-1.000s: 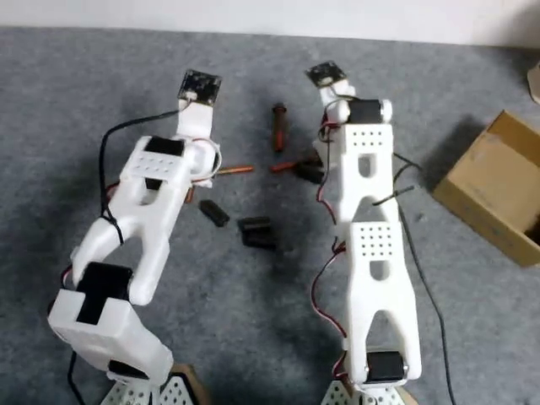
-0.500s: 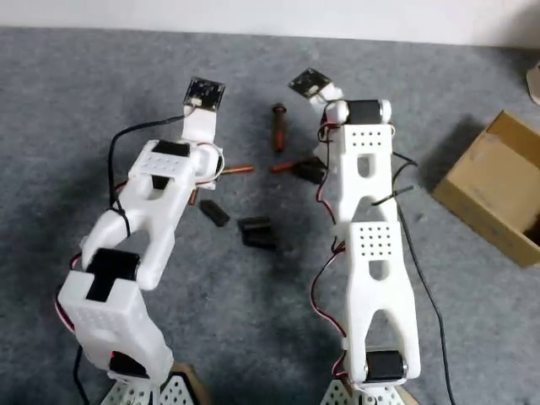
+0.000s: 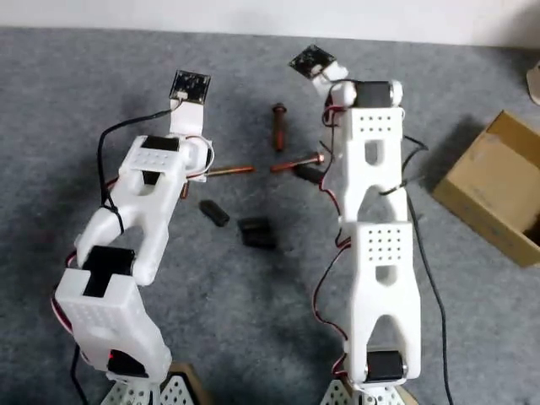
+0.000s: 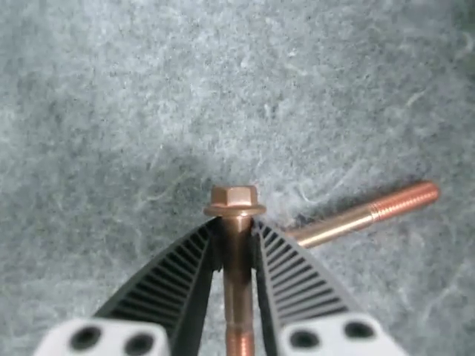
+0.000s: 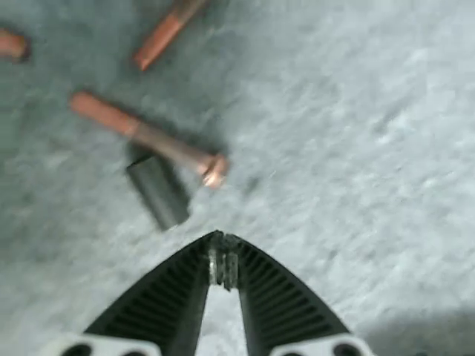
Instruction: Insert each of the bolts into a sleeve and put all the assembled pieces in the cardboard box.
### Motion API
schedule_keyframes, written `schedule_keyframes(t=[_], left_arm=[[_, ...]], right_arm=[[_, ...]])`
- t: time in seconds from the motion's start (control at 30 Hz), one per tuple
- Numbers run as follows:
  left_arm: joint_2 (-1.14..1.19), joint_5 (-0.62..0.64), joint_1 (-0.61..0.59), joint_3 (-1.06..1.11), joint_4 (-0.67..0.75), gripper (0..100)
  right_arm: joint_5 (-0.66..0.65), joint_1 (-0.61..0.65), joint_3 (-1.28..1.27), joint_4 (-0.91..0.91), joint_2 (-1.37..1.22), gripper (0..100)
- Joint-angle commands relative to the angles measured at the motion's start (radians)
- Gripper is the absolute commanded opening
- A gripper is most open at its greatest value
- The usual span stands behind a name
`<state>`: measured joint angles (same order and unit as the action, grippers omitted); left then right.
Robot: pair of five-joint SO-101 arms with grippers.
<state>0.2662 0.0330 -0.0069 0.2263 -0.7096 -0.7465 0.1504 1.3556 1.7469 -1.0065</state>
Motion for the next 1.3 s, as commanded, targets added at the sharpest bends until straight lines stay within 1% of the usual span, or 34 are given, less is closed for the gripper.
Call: schedule_keyframes(t=[0.0,0.23,0.4,0.47,0.57,0.7,0.77,1.1,1.27], left_arm=[[-0.015,0.0,-0.007,-0.059,0.023,1],[-0.015,-0.002,-0.007,-0.059,0.02,1],[-0.015,-0.003,-0.007,-0.059,0.02,1],[-0.015,-0.003,-0.007,-0.059,0.02,1],[-0.015,-0.003,-0.007,-0.059,0.02,1],[-0.015,-0.003,-0.007,-0.059,0.021,1],[-0.015,-0.003,-0.007,-0.059,0.021,1],[-0.015,-0.005,-0.007,-0.059,0.021,1],[-0.015,-0.005,-0.007,-0.059,0.023,1]], right_arm=[[-0.006,0.022,-0.16,0.007,0.168,0.6],[-0.124,0.031,-0.211,0.008,0.183,0.6],[-0.273,0.047,-0.217,0.008,0.182,0.6],[-0.299,0.061,-0.217,0.008,0.165,0.7],[-0.305,0.087,-0.209,0.008,0.122,2.2],[-0.308,0.107,-0.206,0.007,0.056,11.5],[-0.31,0.108,-0.206,0.005,0.035,13.9],[-0.31,0.117,-0.205,-0.054,-0.038,13.9],[-0.31,0.147,-0.205,-0.065,-0.059,13.9]])
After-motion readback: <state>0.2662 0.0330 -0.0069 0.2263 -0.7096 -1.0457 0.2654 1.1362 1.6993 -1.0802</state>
